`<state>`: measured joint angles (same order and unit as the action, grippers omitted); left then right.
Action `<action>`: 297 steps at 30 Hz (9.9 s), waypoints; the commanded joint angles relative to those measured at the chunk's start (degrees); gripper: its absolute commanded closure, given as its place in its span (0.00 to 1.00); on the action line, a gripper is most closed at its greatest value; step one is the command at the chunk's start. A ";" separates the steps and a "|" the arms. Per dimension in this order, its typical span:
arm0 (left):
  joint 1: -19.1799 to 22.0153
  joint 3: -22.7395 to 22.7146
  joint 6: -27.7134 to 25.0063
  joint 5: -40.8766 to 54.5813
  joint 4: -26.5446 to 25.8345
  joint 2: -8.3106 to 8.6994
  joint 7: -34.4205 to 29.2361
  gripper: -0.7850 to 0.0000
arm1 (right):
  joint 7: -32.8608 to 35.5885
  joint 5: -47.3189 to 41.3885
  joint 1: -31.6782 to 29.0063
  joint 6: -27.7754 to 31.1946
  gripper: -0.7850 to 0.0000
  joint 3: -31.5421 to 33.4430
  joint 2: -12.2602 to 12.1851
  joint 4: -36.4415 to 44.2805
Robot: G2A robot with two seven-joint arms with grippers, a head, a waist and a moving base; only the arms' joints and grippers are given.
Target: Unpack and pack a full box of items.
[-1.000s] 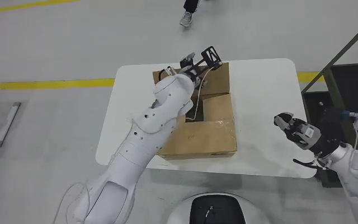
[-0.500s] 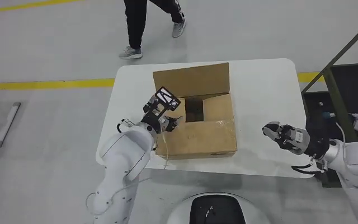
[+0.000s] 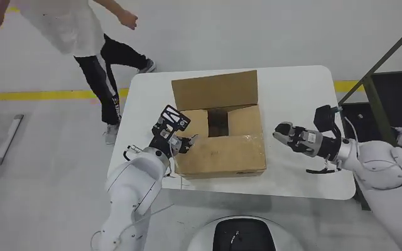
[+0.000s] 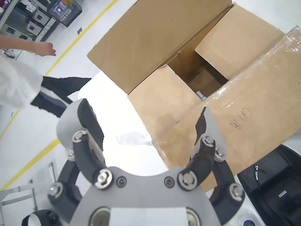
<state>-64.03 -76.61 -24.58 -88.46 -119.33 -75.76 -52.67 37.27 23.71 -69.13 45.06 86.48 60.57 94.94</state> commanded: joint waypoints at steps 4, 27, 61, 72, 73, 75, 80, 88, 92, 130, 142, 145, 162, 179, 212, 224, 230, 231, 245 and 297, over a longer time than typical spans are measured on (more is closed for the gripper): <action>0.00 0.00 0.00 0.00 0.00 0.00 0.00 0.00 | 2.40 -0.15 5.03 -0.76 0.63 -4.34 0.14 -4.16; 0.00 0.00 0.00 0.00 0.00 0.00 0.00 0.00 | 13.26 -10.16 8.60 3.80 0.65 -10.13 -1.36 -3.10; 3.41 -0.11 1.79 7.21 0.38 0.38 1.58 0.00 | -8.24 21.27 1.25 2.17 1.00 -11.06 -2.38 10.41; 9.24 7.02 0.35 9.76 5.75 -0.04 -2.67 0.00 | -23.46 43.78 -2.28 2.92 1.00 -11.28 -2.44 12.45; 9.44 7.46 0.19 10.01 5.99 -0.06 -3.24 0.00 | -24.52 44.65 -2.53 2.98 0.91 -11.16 -2.47 12.41; 9.77 8.18 -0.01 10.42 6.45 -0.07 -4.29 0.00 | -26.16 45.99 -2.98 3.17 0.70 -10.79 -2.56 12.38; 10.34 9.75 -1.00 11.56 7.45 -0.04 -6.43 0.00 | -30.15 45.45 -4.48 4.03 0.55 -9.19 -2.80 12.10; 10.36 11.02 -2.60 14.12 6.58 0.17 -8.75 0.00 | -35.91 31.94 -7.95 5.72 0.53 -2.15 -3.42 10.40; 9.75 11.59 -3.85 15.48 5.40 0.38 -10.17 0.00 | -34.81 21.91 -9.04 5.08 0.73 1.09 -3.75 8.98; 8.71 7.41 -2.84 18.74 0.51 3.20 -13.93 0.00 | 5.81 0.35 -0.56 11.55 1.00 -11.77 -6.35 5.52; 17.67 14.62 -0.15 14.00 14.55 1.97 -4.86 0.00 | -6.46 5.51 -2.08 8.67 1.00 -8.29 -6.26 4.77; 20.11 15.73 0.70 14.59 18.09 1.56 -3.35 0.00 | -7.51 5.64 -2.83 8.30 1.00 -7.23 -6.44 5.07; 33.27 21.22 3.49 14.51 39.89 -1.01 5.25 0.00 | -10.30 6.03 -6.02 6.11 1.00 -4.09 -7.14 5.87; 39.29 27.09 4.29 15.91 53.74 -4.01 8.93 0.00 | -10.92 5.82 -7.46 5.57 1.00 -2.69 -7.68 5.79; 13.12 15.54 1.61 7.40 13.23 1.53 -15.09 0.00 | -25.45 23.19 -4.32 -6.29 1.00 -13.53 -4.80 -1.08; 12.97 16.25 1.90 0.13 14.90 1.78 -18.55 0.00 | -25.96 23.63 -6.69 -7.20 1.00 -12.82 -4.73 1.75; 12.75 15.59 1.26 -1.98 15.02 1.95 -18.36 0.10 | -26.20 22.82 -7.19 -7.22 1.00 -12.27 -4.68 1.77; 12.78 15.44 1.06 -2.69 14.89 2.01 -18.61 0.18 | -26.22 22.65 -7.19 -7.15 1.00 -12.17 -4.67 1.67; 10.97 11.77 0.73 -4.53 10.31 2.47 -18.95 1.00 | -27.07 19.66 -7.01 -6.91 1.00 -7.83 -4.89 2.84; 7.97 -3.62 4.38 -16.34 15.52 4.69 -7.92 0.00 | -15.07 15.09 9.20 -5.70 1.00 -22.90 -1.58 -5.14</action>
<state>-56.04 -80.35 -20.19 -104.55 -104.14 -71.06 -60.73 22.14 38.80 -59.92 39.33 63.55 59.00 89.74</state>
